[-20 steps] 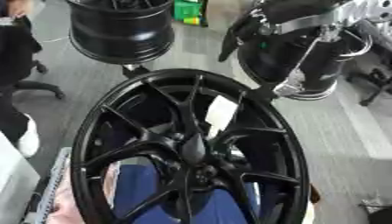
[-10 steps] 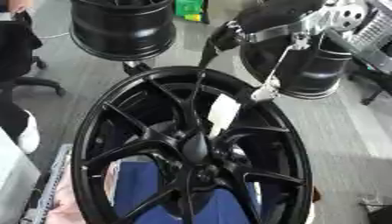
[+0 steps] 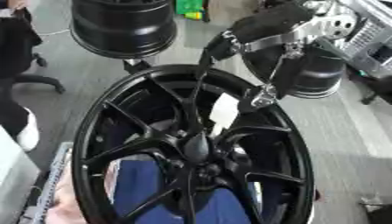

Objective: Pull the pin out of the wheel hub.

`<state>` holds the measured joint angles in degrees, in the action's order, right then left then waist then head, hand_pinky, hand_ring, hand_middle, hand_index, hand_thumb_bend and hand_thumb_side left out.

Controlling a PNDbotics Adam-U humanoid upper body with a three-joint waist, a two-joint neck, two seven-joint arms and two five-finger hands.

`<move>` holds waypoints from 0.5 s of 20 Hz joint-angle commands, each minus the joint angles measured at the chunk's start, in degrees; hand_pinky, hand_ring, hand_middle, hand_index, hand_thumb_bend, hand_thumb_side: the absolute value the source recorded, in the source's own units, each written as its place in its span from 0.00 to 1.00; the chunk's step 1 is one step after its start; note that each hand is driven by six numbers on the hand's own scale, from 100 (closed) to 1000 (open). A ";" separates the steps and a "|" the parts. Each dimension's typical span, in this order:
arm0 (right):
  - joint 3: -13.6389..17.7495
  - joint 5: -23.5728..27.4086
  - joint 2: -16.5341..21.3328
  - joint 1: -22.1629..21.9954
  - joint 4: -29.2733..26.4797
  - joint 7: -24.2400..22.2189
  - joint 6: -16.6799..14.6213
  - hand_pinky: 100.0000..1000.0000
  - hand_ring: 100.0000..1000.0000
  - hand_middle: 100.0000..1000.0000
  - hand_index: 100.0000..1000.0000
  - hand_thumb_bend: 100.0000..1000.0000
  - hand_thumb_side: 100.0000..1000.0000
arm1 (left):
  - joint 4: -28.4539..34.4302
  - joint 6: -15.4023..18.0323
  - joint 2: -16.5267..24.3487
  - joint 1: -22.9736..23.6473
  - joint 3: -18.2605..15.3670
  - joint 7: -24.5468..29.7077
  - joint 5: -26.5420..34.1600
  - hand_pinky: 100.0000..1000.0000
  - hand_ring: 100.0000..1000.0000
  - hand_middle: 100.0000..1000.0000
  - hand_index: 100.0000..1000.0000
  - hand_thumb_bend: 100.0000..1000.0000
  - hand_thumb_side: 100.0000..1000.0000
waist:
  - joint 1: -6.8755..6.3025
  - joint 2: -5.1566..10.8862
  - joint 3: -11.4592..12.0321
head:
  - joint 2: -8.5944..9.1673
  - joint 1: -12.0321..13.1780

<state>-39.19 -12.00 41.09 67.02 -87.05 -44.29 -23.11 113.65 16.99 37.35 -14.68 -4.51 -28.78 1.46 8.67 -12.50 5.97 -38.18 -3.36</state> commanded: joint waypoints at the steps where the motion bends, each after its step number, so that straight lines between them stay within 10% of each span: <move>1: 0.26 -0.42 0.74 0.92 0.29 -7.68 -8.31 0.89 0.88 0.80 0.89 0.30 0.14 | 0.95 -0.06 1.83 -0.77 -0.71 -0.17 0.06 0.72 0.80 0.68 0.81 0.12 0.53 | -0.37 0.69 0.04 | 0.35 -0.35; 10: -0.17 -1.14 0.68 -0.93 1.67 -7.68 -9.34 0.89 0.87 0.80 0.88 0.28 0.10 | 0.95 -0.05 1.53 -1.14 -0.74 -0.23 0.19 0.72 0.80 0.68 0.81 0.12 0.53 | -0.18 0.03 0.64 | 0.30 -1.02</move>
<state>-39.93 -12.91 40.89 65.26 -85.54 -43.63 -23.77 113.65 16.95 37.33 -15.17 -4.51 -28.81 1.46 8.94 -13.32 6.64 -38.18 -4.07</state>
